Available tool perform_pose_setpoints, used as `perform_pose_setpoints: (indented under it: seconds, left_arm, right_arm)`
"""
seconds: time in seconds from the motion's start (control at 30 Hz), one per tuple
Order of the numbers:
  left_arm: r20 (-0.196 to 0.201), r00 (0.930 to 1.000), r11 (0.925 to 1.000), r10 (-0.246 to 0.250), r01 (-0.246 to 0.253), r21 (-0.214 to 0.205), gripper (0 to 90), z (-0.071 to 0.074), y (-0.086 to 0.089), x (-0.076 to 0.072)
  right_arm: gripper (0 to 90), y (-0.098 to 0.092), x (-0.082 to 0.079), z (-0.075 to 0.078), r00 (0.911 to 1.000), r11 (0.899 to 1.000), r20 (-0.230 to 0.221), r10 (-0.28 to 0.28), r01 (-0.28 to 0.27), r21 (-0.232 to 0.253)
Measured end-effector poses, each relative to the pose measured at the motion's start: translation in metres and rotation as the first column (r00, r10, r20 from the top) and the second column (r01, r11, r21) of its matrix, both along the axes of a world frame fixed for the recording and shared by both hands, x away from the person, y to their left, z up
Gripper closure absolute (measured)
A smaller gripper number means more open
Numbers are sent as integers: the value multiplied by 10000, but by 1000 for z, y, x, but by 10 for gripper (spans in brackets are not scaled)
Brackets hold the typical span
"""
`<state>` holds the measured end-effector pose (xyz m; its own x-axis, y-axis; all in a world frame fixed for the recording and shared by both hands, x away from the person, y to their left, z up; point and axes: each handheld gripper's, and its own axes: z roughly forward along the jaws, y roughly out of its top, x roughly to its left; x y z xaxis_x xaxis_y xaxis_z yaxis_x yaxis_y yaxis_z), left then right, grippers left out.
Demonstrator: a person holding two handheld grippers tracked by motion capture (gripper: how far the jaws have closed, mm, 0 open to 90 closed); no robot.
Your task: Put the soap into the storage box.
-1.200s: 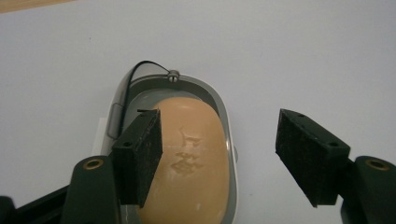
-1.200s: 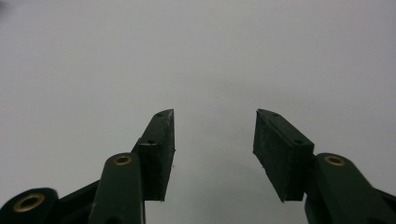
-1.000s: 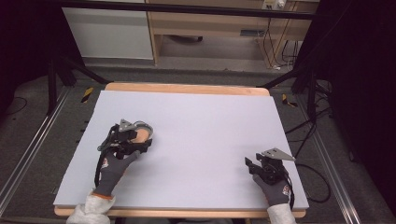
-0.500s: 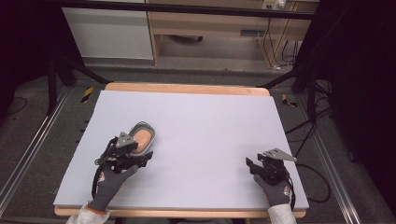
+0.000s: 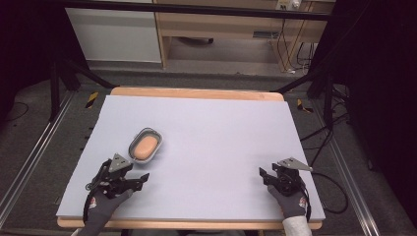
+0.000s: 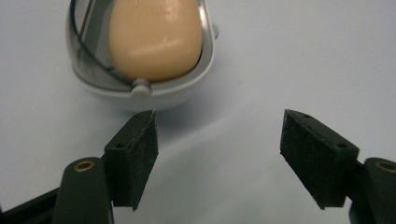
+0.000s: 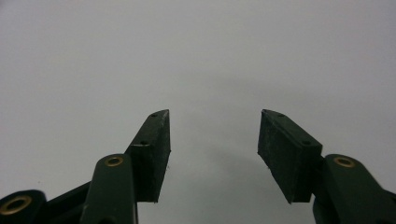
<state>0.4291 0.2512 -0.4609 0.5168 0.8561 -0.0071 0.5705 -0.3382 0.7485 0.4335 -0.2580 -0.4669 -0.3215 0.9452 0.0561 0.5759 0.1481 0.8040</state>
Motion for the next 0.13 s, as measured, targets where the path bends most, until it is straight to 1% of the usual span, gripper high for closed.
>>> perform_pose_setpoints:
  seconds: [0.03,0.07,0.1,0.13]
  left_arm:
    - [-10,9999,9999,129,-129,77,265,-2,4,-1]
    - [-39,9993,9993,372,-372,34,264,-4,10,-1]
    - [-39,9993,9993,372,-372,34,261,-4,10,-1]
    - [-33,9984,9984,572,-572,-26,261,-5,15,-1]
  right_arm:
    - [432,0,0,0,10000,10000,-17,-21,21,14]
    - [426,-1,0,-1,10000,10000,-55,-77,78,35]
    - [426,-1,0,-1,10000,10000,-55,-77,78,35]
    - [423,-1,0,-1,9999,10000,-93,-72,72,54]
